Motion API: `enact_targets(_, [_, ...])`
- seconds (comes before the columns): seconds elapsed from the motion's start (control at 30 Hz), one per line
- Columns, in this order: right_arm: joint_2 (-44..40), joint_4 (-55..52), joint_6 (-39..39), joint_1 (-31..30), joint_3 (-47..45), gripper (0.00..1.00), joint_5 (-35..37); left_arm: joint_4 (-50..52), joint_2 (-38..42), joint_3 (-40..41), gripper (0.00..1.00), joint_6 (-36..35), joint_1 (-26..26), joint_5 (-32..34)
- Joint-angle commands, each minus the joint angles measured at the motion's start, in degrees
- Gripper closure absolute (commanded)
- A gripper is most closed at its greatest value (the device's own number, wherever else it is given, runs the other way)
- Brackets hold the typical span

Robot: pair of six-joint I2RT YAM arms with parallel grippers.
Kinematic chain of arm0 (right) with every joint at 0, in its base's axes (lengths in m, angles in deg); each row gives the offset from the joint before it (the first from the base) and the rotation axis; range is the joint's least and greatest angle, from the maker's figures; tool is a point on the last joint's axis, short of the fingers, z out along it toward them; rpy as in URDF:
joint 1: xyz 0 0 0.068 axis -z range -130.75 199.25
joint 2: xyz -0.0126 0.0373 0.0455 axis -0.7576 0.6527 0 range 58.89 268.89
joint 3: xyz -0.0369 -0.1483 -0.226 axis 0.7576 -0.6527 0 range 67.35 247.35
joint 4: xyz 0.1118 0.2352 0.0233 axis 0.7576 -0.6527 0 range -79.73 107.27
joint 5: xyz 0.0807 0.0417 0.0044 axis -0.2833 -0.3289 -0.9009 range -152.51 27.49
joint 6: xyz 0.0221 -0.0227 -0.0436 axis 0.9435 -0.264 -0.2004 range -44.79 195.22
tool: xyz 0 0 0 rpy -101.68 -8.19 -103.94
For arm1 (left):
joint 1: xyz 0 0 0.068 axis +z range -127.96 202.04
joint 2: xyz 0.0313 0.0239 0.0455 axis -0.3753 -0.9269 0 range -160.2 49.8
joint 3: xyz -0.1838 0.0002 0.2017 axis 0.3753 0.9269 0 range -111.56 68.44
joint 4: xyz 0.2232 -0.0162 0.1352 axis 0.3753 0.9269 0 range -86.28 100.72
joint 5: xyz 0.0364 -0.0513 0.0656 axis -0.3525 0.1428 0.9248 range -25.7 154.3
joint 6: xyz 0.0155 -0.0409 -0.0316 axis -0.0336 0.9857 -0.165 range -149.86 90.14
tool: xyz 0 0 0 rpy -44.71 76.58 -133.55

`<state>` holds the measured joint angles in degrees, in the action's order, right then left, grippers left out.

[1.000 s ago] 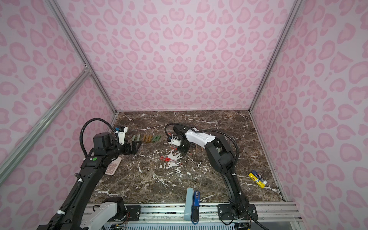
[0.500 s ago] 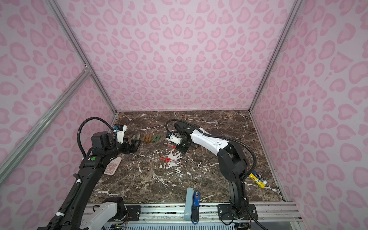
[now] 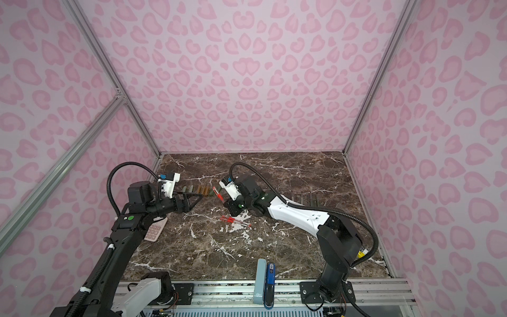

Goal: Remove pen caps from pens
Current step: Open the pen cap on the pen.

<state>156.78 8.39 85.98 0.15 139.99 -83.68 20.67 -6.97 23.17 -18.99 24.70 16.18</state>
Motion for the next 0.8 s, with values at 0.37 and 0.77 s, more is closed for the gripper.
enact_targets(0.37, [5.5,7.8,5.9,-6.4,5.6,1.00,0.2,-6.1,-1.0,1.4,0.38,3.2,-0.7,-4.5])
enact_targets(0.77, [6.8,7.5,4.8,-7.8,7.2,1.00,-0.9,-5.7,-0.9,0.5,0.73,2.8,-0.6,-2.3])
